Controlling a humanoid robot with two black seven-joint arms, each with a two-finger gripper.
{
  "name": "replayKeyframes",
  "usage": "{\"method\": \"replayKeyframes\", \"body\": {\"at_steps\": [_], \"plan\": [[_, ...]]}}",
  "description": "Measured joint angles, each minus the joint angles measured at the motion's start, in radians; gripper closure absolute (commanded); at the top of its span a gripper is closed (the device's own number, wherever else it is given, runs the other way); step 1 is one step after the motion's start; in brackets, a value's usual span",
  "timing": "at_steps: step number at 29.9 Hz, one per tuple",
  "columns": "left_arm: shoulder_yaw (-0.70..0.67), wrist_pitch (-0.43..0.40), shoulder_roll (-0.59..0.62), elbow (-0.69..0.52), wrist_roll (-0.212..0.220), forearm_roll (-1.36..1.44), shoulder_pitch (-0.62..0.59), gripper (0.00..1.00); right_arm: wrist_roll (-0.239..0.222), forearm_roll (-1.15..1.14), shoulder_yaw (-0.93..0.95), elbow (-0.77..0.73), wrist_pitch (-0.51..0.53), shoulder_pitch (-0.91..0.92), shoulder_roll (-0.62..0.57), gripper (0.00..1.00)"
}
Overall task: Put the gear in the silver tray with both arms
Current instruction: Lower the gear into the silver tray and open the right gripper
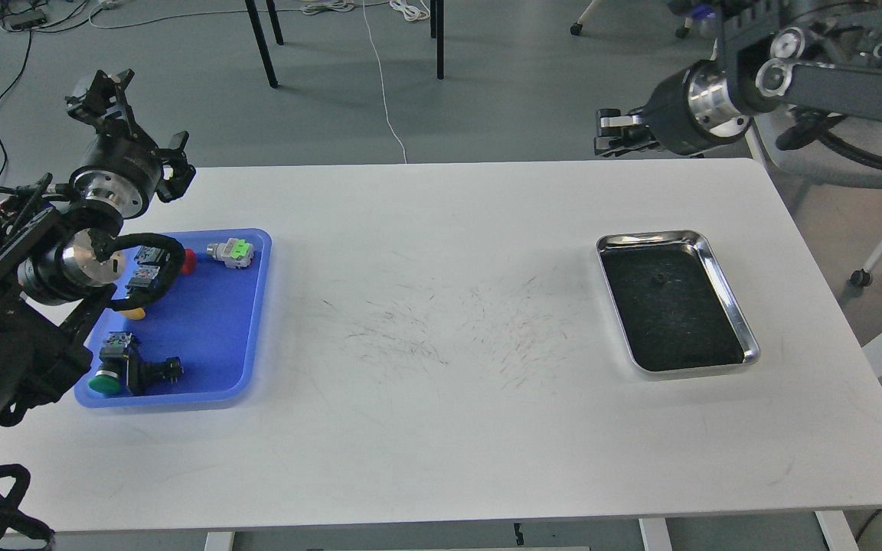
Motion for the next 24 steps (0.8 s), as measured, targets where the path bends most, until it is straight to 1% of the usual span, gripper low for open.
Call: {"method": "replayKeyframes", "body": {"at_steps": [4, 8, 11, 14, 18, 24], "plan": [[0.002, 0.002, -0.004, 0.0, 0.0, 0.002, -0.004, 0.02, 0.0, -0.137, -0.005, 0.089, -0.015, -0.063, -0.155, 0.99], [0.003, 0.011, -0.006, 0.001, 0.0, 0.003, -0.005, 0.02, 0.0, -0.225, -0.001, 0.109, -0.082, -0.193, -0.226, 0.98], [0.007, 0.02, -0.007, 0.001, 0.0, 0.003, -0.005, 0.02, 0.0, -0.246, 0.013, 0.11, -0.149, -0.286, -0.232, 0.98], [0.01, 0.023, -0.007, 0.001, 0.001, 0.003, -0.007, 0.02, 0.001, -0.25, 0.052, 0.105, -0.19, -0.368, -0.229, 0.98], [0.011, 0.025, -0.007, 0.001, 0.002, 0.004, -0.012, 0.02, 0.002, -0.256, 0.109, 0.095, -0.205, -0.466, -0.209, 0.98], [0.013, 0.027, -0.008, 0.001, 0.002, 0.004, -0.012, 0.02, 0.002, -0.298, 0.127, 0.064, -0.207, -0.543, -0.197, 0.96]]}}
